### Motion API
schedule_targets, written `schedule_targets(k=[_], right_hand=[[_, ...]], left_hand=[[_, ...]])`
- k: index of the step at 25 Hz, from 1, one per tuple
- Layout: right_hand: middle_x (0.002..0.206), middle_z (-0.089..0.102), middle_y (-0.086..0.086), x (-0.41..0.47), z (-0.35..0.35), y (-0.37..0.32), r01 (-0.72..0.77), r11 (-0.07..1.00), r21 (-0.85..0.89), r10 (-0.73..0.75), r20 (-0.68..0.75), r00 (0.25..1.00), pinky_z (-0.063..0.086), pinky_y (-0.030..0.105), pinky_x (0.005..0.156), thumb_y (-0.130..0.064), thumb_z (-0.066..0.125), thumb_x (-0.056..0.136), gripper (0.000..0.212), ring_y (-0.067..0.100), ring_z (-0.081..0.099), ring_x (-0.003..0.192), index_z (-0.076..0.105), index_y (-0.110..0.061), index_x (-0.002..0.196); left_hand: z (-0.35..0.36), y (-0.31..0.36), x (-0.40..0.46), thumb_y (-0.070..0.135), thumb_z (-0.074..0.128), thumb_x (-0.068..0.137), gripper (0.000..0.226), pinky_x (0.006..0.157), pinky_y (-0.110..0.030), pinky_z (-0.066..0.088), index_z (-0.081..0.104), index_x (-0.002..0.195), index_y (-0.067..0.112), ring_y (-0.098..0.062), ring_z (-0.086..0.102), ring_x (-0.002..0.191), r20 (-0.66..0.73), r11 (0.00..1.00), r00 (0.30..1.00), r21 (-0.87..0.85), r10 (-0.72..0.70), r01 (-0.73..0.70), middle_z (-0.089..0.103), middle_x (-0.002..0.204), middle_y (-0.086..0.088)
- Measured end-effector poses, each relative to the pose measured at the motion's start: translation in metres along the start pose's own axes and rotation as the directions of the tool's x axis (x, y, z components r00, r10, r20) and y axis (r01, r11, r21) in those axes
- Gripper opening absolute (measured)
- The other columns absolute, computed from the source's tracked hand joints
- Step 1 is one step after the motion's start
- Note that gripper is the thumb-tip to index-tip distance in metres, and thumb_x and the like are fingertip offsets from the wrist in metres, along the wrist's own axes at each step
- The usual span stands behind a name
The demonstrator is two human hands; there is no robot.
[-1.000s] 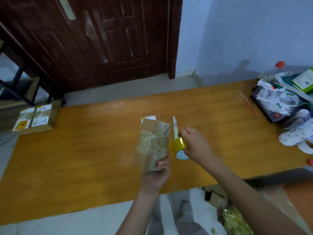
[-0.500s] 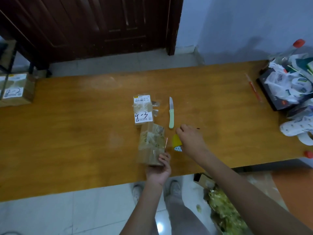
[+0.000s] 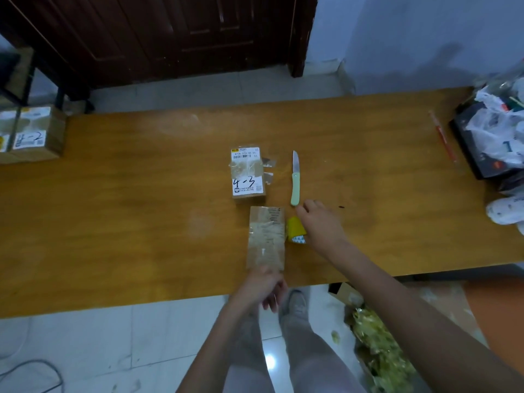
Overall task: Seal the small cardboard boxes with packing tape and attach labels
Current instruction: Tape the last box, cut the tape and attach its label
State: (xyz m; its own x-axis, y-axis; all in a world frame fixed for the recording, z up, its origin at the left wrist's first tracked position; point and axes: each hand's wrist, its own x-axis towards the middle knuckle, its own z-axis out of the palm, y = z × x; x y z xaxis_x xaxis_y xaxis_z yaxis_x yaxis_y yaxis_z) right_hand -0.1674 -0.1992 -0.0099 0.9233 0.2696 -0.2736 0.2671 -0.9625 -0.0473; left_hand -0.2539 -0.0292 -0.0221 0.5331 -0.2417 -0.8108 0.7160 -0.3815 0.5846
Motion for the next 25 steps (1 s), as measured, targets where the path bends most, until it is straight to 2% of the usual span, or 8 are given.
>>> schedule_targets(k=[1, 2, 4, 5, 7, 10, 20, 25], right_hand=[[0.112, 0.052, 0.009, 0.000, 0.000, 0.001, 0.001, 1.000, 0.010, -0.001, -0.003, 1.000, 0.040, 0.032, 0.071, -0.002, 0.068, 0.074, 0.050, 0.027, 0.050, 0.103, 0.052, -0.010, 0.121], [0.112, 0.052, 0.010, 0.000, 0.000, 0.002, 0.001, 1.000, 0.020, -0.001, -0.006, 1.000, 0.042, 0.033, 0.072, -0.002, 0.068, 0.074, 0.050, 0.027, 0.050, 0.103, 0.052, -0.009, 0.121], [0.112, 0.052, 0.010, 0.000, 0.000, 0.002, 0.001, 1.000, 0.027, 0.000, -0.011, 1.000, 0.043, 0.032, 0.073, -0.003, 0.069, 0.075, 0.048, 0.027, 0.050, 0.103, 0.052, -0.009, 0.120], [0.112, 0.052, 0.010, 0.000, 0.000, 0.002, 0.006, 1.000, 0.027, -0.006, -0.012, 1.000, 0.043, 0.033, 0.074, -0.003, 0.069, 0.075, 0.048, 0.027, 0.049, 0.103, 0.053, -0.009, 0.120], [0.112, 0.052, 0.010, 0.000, 0.001, 0.002, 0.019, 0.999, 0.030, -0.019, -0.019, 1.000, 0.044, 0.034, 0.076, -0.003, 0.070, 0.074, 0.048, 0.027, 0.050, 0.103, 0.054, -0.009, 0.119], [0.109, 0.054, 0.011, -0.001, 0.002, 0.005, 0.014, 0.999, 0.038, -0.013, -0.040, 0.999, 0.046, 0.035, 0.074, -0.002, 0.072, 0.072, 0.050, 0.028, 0.052, 0.100, 0.055, -0.008, 0.119], [0.120, 0.053, 0.005, 0.001, 0.009, 0.017, -0.025, 0.999, 0.040, 0.026, -0.043, 0.999, 0.043, 0.039, 0.084, -0.005, 0.068, 0.077, 0.056, 0.027, 0.050, 0.110, 0.049, -0.016, 0.129], [0.110, 0.060, 0.008, -0.001, 0.015, 0.017, -0.010, 0.999, -0.044, 0.007, -0.069, 0.998, 0.044, 0.041, 0.079, -0.001, 0.068, 0.076, 0.044, 0.030, 0.054, 0.104, 0.058, -0.011, 0.118]], left_hand=[[-0.009, 0.012, 0.001, 0.017, 0.043, 0.096, 0.027, 0.040, -0.024, 0.039, 0.059, 0.075, 0.013, -0.008, 0.052, 0.040, -0.150, 0.973, 0.964, 0.113, 0.218, -0.202, 0.058, 0.050, 0.004], [-0.015, 0.025, 0.006, 0.020, 0.045, 0.095, 0.022, 0.043, -0.023, 0.040, 0.058, 0.078, 0.016, -0.006, 0.052, 0.046, -0.301, 0.887, 0.843, 0.273, 0.446, -0.372, 0.057, 0.055, 0.007], [-0.019, 0.044, 0.022, 0.025, 0.043, 0.091, 0.016, 0.056, -0.021, 0.046, 0.058, 0.090, 0.018, -0.008, 0.056, 0.067, -0.379, 0.634, 0.544, 0.652, 0.748, -0.416, 0.060, 0.077, 0.005], [-0.018, 0.051, 0.033, 0.025, 0.042, 0.091, 0.020, 0.068, -0.024, 0.049, 0.059, 0.099, 0.016, -0.012, 0.058, 0.082, -0.346, 0.537, 0.471, 0.759, 0.811, -0.367, 0.062, 0.091, 0.000], [-0.013, 0.053, 0.057, 0.026, 0.043, 0.094, 0.030, 0.093, -0.033, 0.045, 0.061, 0.115, 0.013, -0.021, 0.054, 0.112, -0.287, 0.433, 0.468, 0.869, 0.836, -0.238, 0.061, 0.119, -0.006], [-0.013, 0.036, 0.081, 0.032, 0.040, 0.097, 0.042, 0.108, -0.041, 0.031, 0.054, 0.133, 0.016, -0.025, 0.044, 0.129, -0.223, 0.347, 0.539, 0.928, 0.812, -0.138, 0.054, 0.136, -0.006], [-0.052, 0.013, 0.090, 0.037, 0.042, 0.095, 0.045, 0.102, -0.046, 0.031, 0.055, 0.132, 0.017, -0.025, 0.048, 0.121, -0.331, 0.397, 0.480, 0.917, 0.813, -0.039, 0.057, 0.126, -0.006], [-0.059, 0.014, 0.087, 0.039, 0.040, 0.095, 0.047, 0.102, -0.048, 0.032, 0.055, 0.133, 0.016, -0.025, 0.049, 0.123, -0.347, 0.410, 0.528, 0.912, 0.775, -0.003, 0.057, 0.130, -0.007]])
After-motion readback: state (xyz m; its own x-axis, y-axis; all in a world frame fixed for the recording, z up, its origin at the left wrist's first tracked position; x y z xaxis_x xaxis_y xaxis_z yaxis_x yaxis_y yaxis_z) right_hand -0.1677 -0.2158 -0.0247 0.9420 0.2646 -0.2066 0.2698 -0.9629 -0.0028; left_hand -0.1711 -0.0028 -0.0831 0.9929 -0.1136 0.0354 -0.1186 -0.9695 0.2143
